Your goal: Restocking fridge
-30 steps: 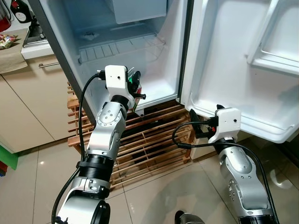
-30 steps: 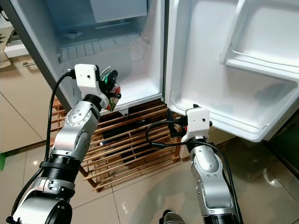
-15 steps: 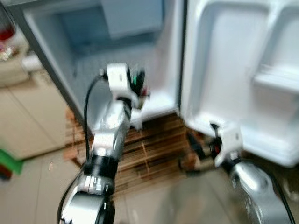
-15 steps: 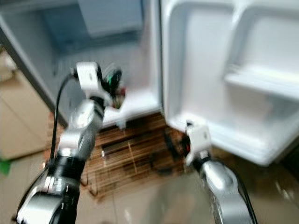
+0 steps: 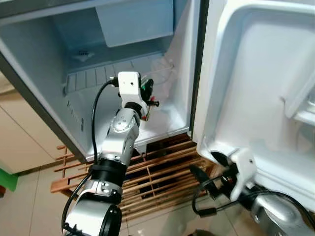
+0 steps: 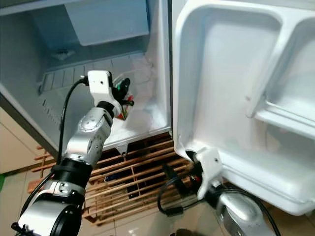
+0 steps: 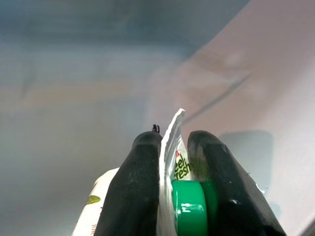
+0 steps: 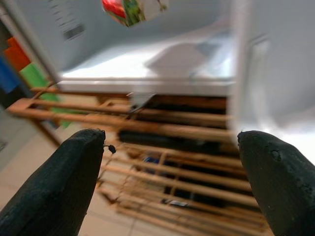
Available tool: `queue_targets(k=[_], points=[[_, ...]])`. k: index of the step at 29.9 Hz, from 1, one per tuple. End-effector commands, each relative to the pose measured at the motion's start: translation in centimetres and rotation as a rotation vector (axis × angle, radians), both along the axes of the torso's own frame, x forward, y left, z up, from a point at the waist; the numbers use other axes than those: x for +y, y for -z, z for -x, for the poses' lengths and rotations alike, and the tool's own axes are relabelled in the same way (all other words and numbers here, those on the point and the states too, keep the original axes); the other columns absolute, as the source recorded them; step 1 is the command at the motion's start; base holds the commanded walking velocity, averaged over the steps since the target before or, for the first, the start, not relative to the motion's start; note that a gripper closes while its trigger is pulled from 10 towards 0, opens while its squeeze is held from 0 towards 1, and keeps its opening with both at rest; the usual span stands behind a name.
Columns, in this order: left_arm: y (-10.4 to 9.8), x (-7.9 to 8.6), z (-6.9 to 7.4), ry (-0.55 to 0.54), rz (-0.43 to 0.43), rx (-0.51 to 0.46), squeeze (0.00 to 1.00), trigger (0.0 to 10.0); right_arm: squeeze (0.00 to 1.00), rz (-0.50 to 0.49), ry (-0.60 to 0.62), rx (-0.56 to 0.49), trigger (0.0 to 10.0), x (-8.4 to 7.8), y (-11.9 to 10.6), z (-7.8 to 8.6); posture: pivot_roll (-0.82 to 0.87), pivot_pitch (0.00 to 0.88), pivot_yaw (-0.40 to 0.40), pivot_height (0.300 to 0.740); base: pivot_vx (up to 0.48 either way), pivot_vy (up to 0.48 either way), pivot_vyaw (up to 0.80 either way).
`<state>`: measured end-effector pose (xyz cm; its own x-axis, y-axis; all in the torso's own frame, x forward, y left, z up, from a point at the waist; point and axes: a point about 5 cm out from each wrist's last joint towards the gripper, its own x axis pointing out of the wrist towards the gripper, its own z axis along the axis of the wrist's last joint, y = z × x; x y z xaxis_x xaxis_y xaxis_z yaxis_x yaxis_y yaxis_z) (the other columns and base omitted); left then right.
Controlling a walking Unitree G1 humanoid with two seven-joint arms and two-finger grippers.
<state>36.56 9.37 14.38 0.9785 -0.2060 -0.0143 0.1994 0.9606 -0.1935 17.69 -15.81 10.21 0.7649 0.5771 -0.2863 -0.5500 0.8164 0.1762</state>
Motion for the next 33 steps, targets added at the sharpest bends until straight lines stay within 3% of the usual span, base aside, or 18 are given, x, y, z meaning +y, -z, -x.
queue_targets(k=[1, 6, 10, 14, 16, 21, 28, 33], points=[[0.4, 0.7, -0.2, -0.031, 0.014, 0.027, 0.0, 10.0, 0.1, -0.025, -0.019, -0.006, 10.0, 0.4, -0.7, 0.3, -0.21, 0.0, 0.101, 0.74, 0.0, 0.0, 0.0], [1.0, 0.5, -0.3, -0.041, 0.037, 0.028, 0.0, 10.0, 0.1, -0.03, -0.009, 0.006, 10.0, 0.2, -0.9, 0.7, -0.23, 0.0, 0.102, 0.74, 0.0, 0.0, 0.0], [0.8, 0.8, -0.8, -0.067, -0.042, -0.038, 0.0, 10.0, 0.1, 0.005, 0.043, -0.009, 10.0, -0.7, -1.0, 0.5, -0.25, 0.0, 0.094, 0.74, 0.0, 0.0, 0.0], [0.4, 1.2, -1.4, -0.095, -0.054, -0.069, 0.0, 10.0, 0.1, 0.072, 0.22, -0.094, 10.0, -2.0, -2.1, -0.5, -0.3, 0.062, 0.086, 0.74, 0.0, 0.0, 0.0], [0.2, 1.4, -1.6, -0.113, -0.056, -0.082, 0.0, 10.0, 0.11, 0.081, 0.252, -0.107, 10.0, -1.9, -2.5, -0.4, -0.32, 0.104, 0.069, 0.74, 0.0, 0.0, 0.0], [0.2, 1.8, -1.7, -0.152, -0.02, -0.097, 0.0, 10.0, 0.11, 0.11, 0.211, -0.093, 10.0, -0.6, -3.1, 1.0, -0.35, 0.145, 0.049, 0.74, 0.0, 0.0, 0.0], [-0.1, 2.1, -1.8, -0.264, 0.01, -0.12, 0.0, 10.0, 0.11, 0.155, 0.218, -0.023, 10.0, -0.7, -4.7, 5.7, -0.47, 0.272, -0.01, 0.74, 0.0, 0.0, 0.0], [-1.1, 1.7, -2.1, -0.316, -0.019, -0.147, 0.0, 10.0, 0.11, 0.188, 0.235, 0.016, 10.0, -1.0, -5.0, 7.7, -0.54, 0.317, -0.02, 0.74, 0.0, 0.0, 0.0]])
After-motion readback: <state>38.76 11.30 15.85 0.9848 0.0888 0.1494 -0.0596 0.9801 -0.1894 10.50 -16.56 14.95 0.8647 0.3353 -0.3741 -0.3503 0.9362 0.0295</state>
